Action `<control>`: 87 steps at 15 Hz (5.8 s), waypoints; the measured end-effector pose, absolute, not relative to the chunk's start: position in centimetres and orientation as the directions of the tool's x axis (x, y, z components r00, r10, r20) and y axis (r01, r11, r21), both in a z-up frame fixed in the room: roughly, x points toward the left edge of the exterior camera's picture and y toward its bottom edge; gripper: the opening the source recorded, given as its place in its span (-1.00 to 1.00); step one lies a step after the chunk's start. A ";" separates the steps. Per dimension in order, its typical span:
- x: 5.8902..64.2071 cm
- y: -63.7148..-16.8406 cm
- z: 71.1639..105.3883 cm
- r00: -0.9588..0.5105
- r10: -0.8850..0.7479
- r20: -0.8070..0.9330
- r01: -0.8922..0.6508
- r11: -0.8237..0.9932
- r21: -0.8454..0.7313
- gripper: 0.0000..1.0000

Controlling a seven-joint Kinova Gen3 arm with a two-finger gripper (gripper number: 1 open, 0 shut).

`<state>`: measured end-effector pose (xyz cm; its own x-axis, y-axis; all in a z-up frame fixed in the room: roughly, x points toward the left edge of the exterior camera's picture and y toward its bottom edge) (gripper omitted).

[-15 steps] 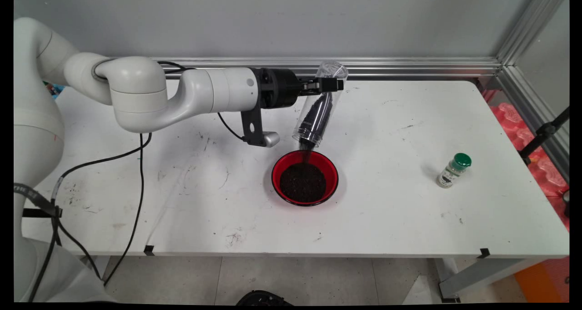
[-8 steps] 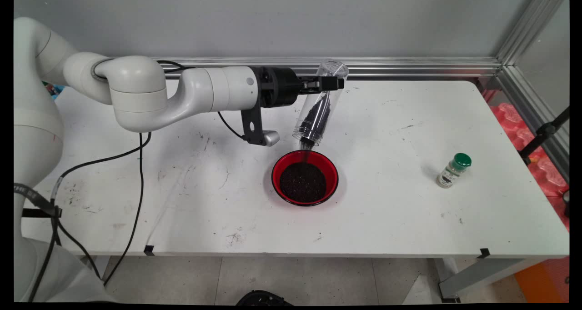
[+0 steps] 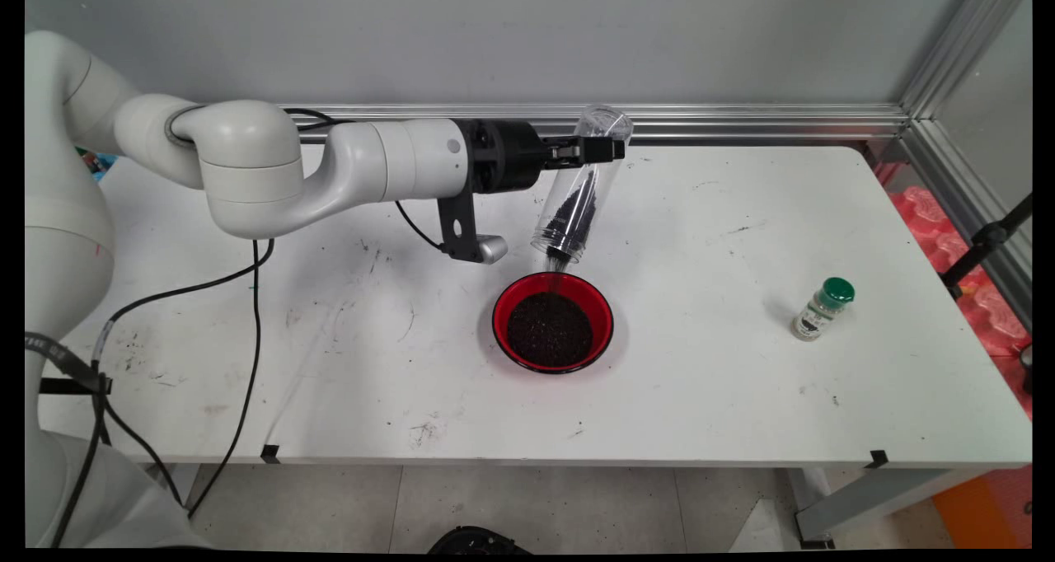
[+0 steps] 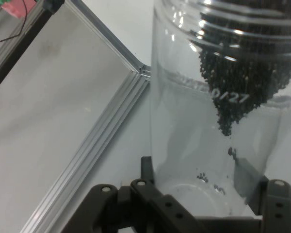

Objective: Pour the black seasoning powder in the red bowl

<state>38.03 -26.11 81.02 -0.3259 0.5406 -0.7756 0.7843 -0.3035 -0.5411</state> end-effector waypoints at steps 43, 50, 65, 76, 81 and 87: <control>39.1 -27.0 81.9 -0.551 0.652 -0.522 0.659 -0.045 -0.751 -1.00; 39.6 -27.6 82.2 -0.618 0.687 -0.383 0.589 0.081 -0.804 -1.00; 40.1 -30.4 83.2 -0.708 0.694 -0.130 0.441 0.291 -0.849 -1.00; 40.1 -33.6 84.1 -0.756 0.642 0.127 0.283 0.496 -0.821 -1.00; 40.0 -35.1 84.2 -0.771 0.579 0.265 0.195 0.610 -0.768 -1.00; 39.8 -36.4 83.8 -0.770 0.516 0.374 0.129 0.701 -0.702 -1.00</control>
<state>39.80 -36.35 83.82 -0.7705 0.5163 0.3739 0.1291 0.7008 -0.7016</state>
